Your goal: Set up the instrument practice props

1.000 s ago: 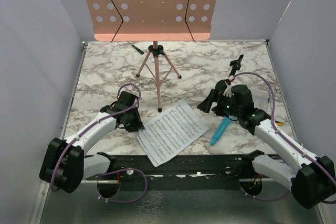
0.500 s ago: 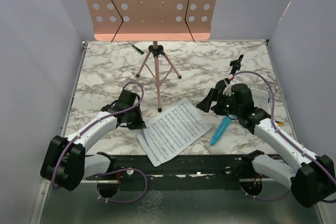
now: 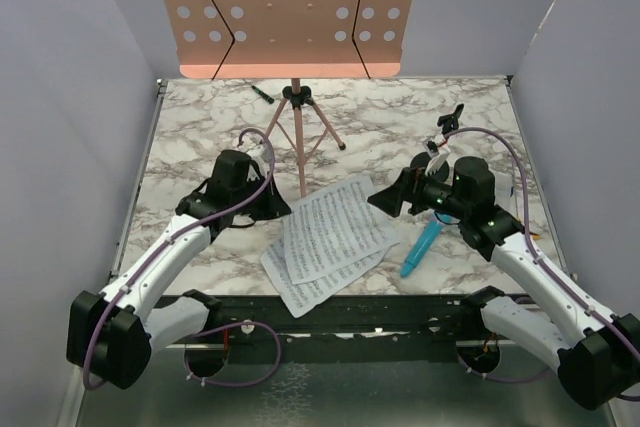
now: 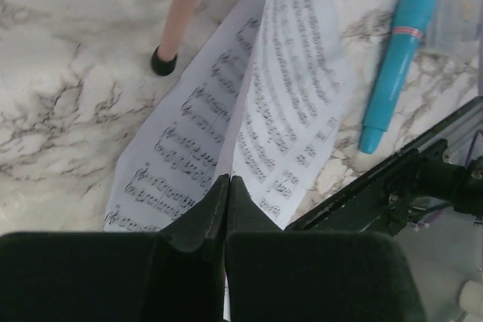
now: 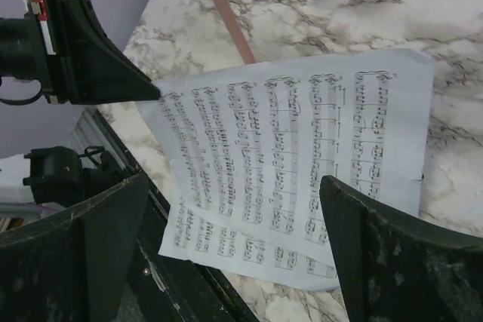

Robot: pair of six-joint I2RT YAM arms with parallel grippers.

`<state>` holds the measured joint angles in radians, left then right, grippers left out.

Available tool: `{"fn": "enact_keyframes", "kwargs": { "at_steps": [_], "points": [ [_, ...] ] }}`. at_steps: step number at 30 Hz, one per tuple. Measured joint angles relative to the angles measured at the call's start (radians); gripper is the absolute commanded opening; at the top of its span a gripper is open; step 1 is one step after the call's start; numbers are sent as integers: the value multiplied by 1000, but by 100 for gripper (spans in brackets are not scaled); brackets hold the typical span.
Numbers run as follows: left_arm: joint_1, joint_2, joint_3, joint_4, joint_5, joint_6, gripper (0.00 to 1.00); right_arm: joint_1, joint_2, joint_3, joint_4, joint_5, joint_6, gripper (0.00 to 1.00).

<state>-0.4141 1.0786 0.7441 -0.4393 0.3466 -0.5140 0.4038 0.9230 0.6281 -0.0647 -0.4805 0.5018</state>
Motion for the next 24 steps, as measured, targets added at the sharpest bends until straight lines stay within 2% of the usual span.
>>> {"fn": "enact_keyframes", "kwargs": {
  "at_steps": [11, 18, 24],
  "points": [
    [0, -131, 153, 30, 186, 219, 0, 0, -51, 119, 64, -215, -154, 100],
    [0, -113, 204, 34, 358, 308, 0, 0, -32, 223, 62, -357, -246, 100],
    [0, -79, 245, 34, 461, 325, 0, 2, 24, 245, 61, -435, -271, 99]
  ]
}}
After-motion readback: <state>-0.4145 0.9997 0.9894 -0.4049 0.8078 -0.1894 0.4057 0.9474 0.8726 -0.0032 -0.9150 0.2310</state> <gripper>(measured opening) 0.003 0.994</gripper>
